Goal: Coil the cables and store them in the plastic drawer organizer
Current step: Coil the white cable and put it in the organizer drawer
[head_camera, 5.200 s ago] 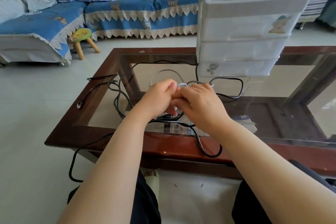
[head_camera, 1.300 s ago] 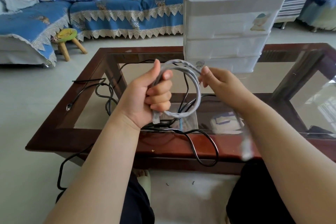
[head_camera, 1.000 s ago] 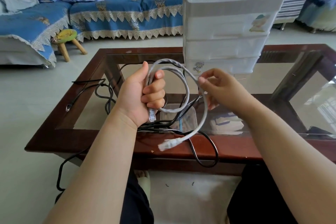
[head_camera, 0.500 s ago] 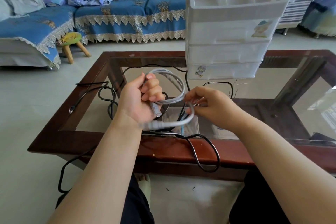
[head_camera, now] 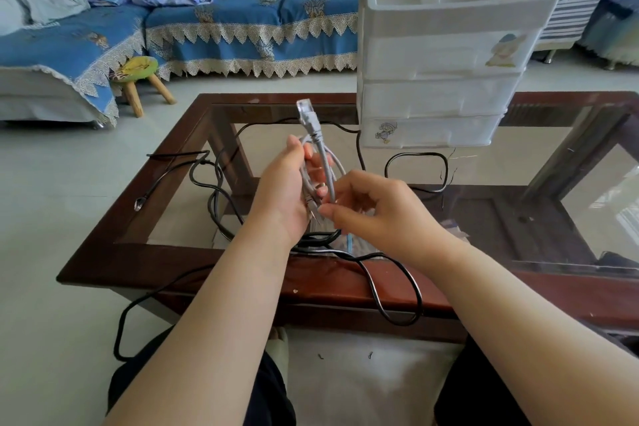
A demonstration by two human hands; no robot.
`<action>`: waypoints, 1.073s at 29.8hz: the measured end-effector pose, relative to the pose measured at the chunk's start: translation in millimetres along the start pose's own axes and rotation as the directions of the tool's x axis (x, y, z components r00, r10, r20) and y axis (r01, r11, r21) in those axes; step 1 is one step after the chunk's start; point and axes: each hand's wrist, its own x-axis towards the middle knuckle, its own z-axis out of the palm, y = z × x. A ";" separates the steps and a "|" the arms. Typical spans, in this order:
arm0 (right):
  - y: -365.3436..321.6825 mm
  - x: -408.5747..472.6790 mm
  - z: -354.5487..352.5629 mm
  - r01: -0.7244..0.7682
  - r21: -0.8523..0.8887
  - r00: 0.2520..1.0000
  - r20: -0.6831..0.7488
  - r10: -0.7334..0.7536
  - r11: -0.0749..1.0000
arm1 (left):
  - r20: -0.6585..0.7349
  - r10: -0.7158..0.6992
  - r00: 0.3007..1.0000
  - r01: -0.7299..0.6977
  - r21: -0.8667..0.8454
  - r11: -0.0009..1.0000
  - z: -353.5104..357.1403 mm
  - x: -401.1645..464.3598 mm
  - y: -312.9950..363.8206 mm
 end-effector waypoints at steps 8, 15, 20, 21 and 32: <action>3.6 10.8 -0.6 -0.039 -0.276 0.993 -0.115 0.007 0.960 | 0.129 -0.072 0.989 0.012 0.412 0.911 0.5 -5.7 -7.8; 11.9 22.3 -18.0 0.046 -0.436 0.999 0.009 -0.047 0.899 | 0.264 -0.341 0.902 0.186 0.475 0.860 -5.2 -8.7 -2.4; 16.2 25.1 -18.7 -0.070 -0.245 0.996 0.030 0.080 0.967 | 0.290 -0.376 0.880 0.232 0.429 0.873 -7.0 -5.0 -2.3; 17.4 24.8 -17.6 -0.077 -0.227 0.996 0.025 0.084 0.971 | 0.287 -0.370 0.883 0.228 0.427 0.875 -6.9 -5.1 -2.2; 23.0 23.7 -32.6 -0.242 -0.061 0.969 -0.061 0.239 0.968 | 0.293 -0.204 0.934 0.090 0.361 0.928 9.6 2.1 -11.2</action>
